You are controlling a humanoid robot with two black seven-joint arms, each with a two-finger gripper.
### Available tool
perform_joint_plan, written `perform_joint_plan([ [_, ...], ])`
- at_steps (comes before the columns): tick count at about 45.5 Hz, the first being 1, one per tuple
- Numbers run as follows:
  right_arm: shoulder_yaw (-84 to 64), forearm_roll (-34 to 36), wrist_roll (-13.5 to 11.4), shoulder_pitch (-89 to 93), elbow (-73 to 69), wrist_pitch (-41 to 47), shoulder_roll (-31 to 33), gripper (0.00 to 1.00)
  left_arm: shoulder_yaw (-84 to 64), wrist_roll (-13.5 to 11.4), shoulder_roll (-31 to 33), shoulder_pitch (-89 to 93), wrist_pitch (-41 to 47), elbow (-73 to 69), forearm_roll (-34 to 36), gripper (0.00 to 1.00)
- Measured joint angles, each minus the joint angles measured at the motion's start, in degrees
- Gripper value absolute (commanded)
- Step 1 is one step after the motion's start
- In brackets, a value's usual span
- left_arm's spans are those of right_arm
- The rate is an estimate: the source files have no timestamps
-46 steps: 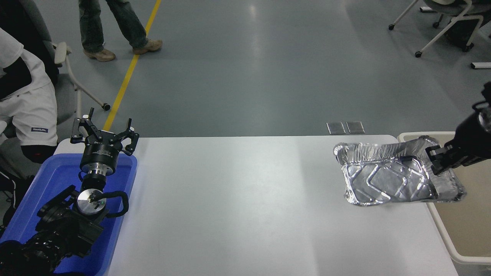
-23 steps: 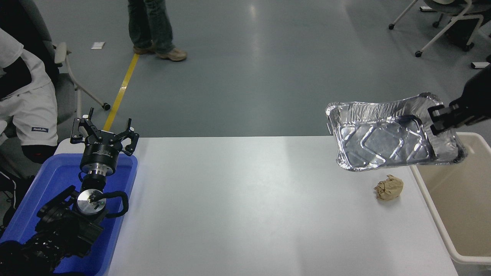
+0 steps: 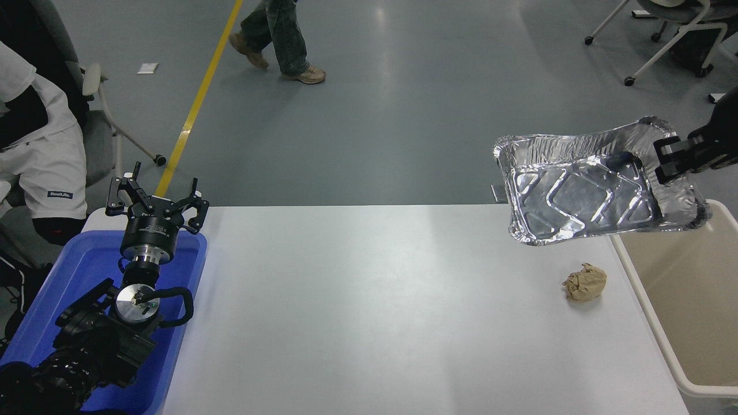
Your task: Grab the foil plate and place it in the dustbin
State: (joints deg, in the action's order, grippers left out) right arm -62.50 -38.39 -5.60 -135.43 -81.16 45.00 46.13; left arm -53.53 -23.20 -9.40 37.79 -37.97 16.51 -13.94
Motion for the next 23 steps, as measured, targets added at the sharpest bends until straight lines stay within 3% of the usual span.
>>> perform_joint_plan([
  [23,0.8,-0.4,0.0,8.9,12.9,0.0,7.3,0.00,0.0,0.0,0.0,0.0,0.0,0.0,0.0,0.99],
])
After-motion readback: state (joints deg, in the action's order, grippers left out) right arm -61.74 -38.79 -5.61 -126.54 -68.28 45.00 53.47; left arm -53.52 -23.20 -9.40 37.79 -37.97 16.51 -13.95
